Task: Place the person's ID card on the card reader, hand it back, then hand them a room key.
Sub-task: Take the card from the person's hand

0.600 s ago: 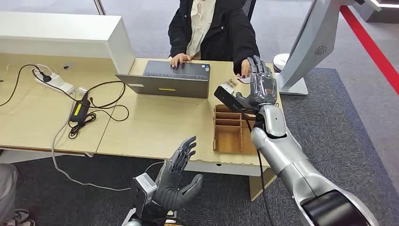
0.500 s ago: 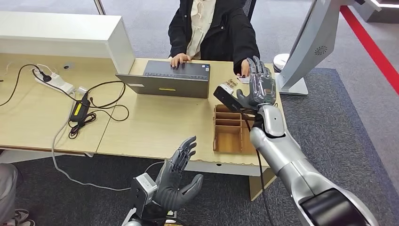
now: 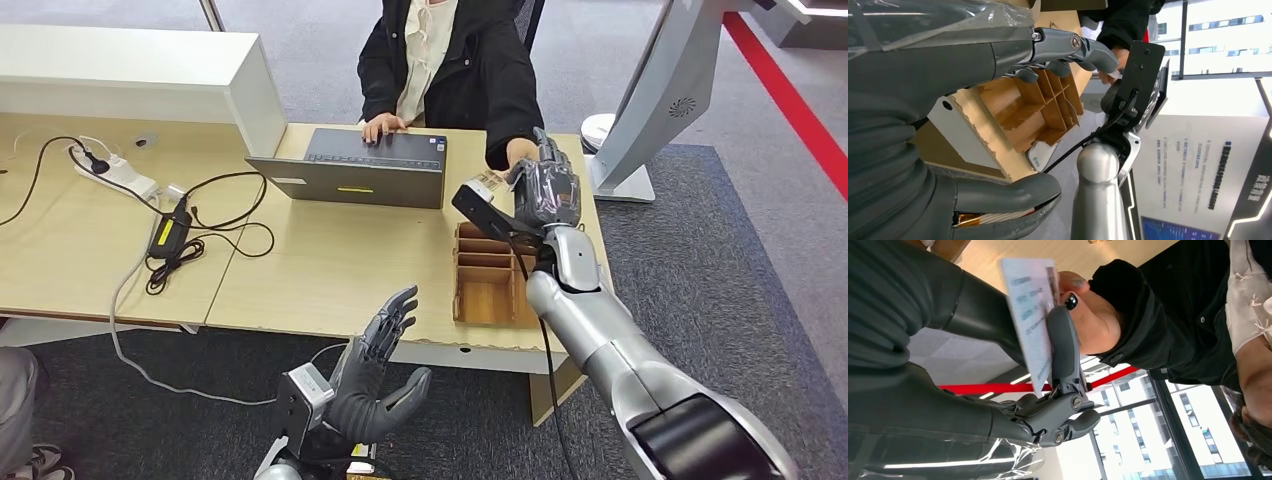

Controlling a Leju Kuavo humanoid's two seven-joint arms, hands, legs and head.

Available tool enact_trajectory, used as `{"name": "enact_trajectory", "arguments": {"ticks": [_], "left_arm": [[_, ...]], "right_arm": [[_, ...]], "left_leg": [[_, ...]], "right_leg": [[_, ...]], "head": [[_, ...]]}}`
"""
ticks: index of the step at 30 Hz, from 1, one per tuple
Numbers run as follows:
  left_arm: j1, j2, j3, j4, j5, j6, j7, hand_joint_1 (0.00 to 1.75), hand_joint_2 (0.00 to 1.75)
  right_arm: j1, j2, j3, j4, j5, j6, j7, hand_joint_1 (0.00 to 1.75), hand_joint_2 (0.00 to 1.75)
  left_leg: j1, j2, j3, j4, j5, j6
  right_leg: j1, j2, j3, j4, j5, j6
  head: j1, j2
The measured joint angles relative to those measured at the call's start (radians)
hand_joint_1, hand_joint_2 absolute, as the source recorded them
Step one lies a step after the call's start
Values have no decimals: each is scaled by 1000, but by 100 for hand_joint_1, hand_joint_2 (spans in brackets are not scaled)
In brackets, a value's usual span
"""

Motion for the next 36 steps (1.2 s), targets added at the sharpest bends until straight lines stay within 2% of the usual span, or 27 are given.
{"name": "enact_trajectory", "arguments": {"ticks": [17,21,24,33,36], "left_arm": [[-3,0,0,0,-3,5,2,0,175],[6,2,0,0,-14,27,6,0,175],[22,8,2,-4,-29,45,11,0,175],[60,28,7,-34,-45,70,20,0,175],[64,33,7,-37,-45,82,22,0,175]], "right_arm": [[3,2,0,7,-29,-12,-24,175,175],[33,-10,-13,-34,10,-15,-29,175,175],[86,-40,-45,-107,34,-18,-18,175,175],[307,-177,-230,-426,69,-25,58,175,175],[353,-209,-289,-495,79,-24,75,175,175]], "left_leg": [[0,0,0,0,0,0],[0,0,1,0,0,0],[0,0,1,0,0,0],[-1,-1,1,0,-1,1],[-1,-1,1,0,-1,1]], "right_leg": [[0,0,0,0,0,0],[0,0,0,0,0,0],[0,0,0,-1,0,0],[-1,-1,1,-2,0,1],[-1,-1,1,-2,0,0]], "head": [[0,0],[0,0],[0,0],[0,0],[0,0]]}}
